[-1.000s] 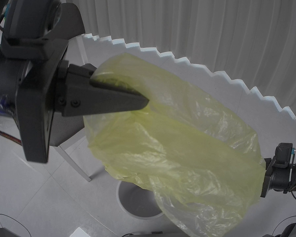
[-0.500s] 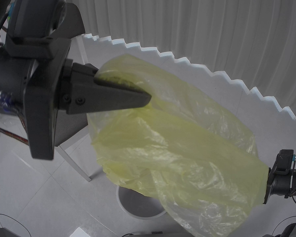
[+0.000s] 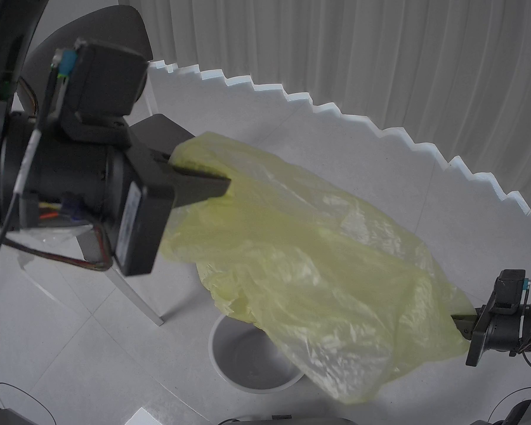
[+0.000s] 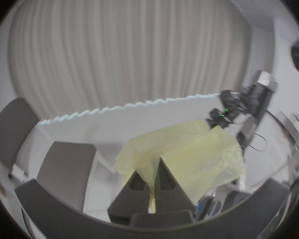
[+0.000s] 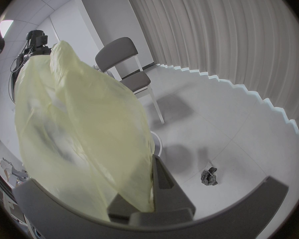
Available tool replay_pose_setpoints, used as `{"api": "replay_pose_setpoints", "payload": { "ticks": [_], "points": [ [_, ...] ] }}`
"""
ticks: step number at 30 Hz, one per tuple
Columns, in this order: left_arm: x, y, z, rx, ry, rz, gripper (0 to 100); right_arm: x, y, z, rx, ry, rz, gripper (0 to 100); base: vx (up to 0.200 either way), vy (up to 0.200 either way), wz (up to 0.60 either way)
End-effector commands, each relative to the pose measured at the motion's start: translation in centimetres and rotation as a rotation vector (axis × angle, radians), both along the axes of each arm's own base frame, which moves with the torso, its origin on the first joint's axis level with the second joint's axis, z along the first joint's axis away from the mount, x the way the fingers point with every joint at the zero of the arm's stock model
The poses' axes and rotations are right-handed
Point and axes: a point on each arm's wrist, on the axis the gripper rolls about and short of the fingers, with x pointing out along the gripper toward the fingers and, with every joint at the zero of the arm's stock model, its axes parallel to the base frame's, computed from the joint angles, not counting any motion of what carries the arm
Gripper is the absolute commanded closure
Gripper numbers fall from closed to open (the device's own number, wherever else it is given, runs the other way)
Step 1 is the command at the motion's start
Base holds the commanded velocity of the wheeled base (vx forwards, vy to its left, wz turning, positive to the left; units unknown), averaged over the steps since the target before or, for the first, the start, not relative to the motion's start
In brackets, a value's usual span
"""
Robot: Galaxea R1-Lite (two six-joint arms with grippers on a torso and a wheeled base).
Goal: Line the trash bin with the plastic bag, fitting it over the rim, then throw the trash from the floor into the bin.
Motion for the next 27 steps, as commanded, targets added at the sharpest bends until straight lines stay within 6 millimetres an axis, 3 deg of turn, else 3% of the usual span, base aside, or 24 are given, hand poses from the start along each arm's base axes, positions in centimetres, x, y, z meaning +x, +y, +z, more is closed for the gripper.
{"api": "replay_pose_setpoints", "payload": {
  "ticks": [1, 6, 10, 19, 27],
  "points": [
    [0.7, -2.4, -1.9, -0.117, 0.073, 0.323, 100, 1.3, 0.7, 0.3, 0.003, 0.019, -0.008, 100, 0.000, 0.000, 0.00],
    [1.5, 0.7, -3.9, -0.112, 0.138, 0.441, 100, 2.3, 1.2, 0.0, -0.029, 0.038, -0.037, 100, 0.000, 0.000, 0.00],
    [0.1, 2.0, -6.1, -0.158, 0.282, 0.353, 100, 2.9, 2.1, -0.6, -0.063, 0.063, -0.034, 100, 0.000, 0.000, 0.00],
    [0.8, 3.2, -9.8, -0.301, 0.234, 0.324, 100, 5.3, 4.3, 0.0, -0.080, 0.051, -0.010, 100, 0.000, 0.000, 0.00],
    [1.7, 4.6, -11.8, -0.358, 0.255, 0.293, 100, 7.2, 5.5, 0.2, -0.082, 0.052, -0.010, 100, -0.025, 0.000, 0.00]
  ]
}}
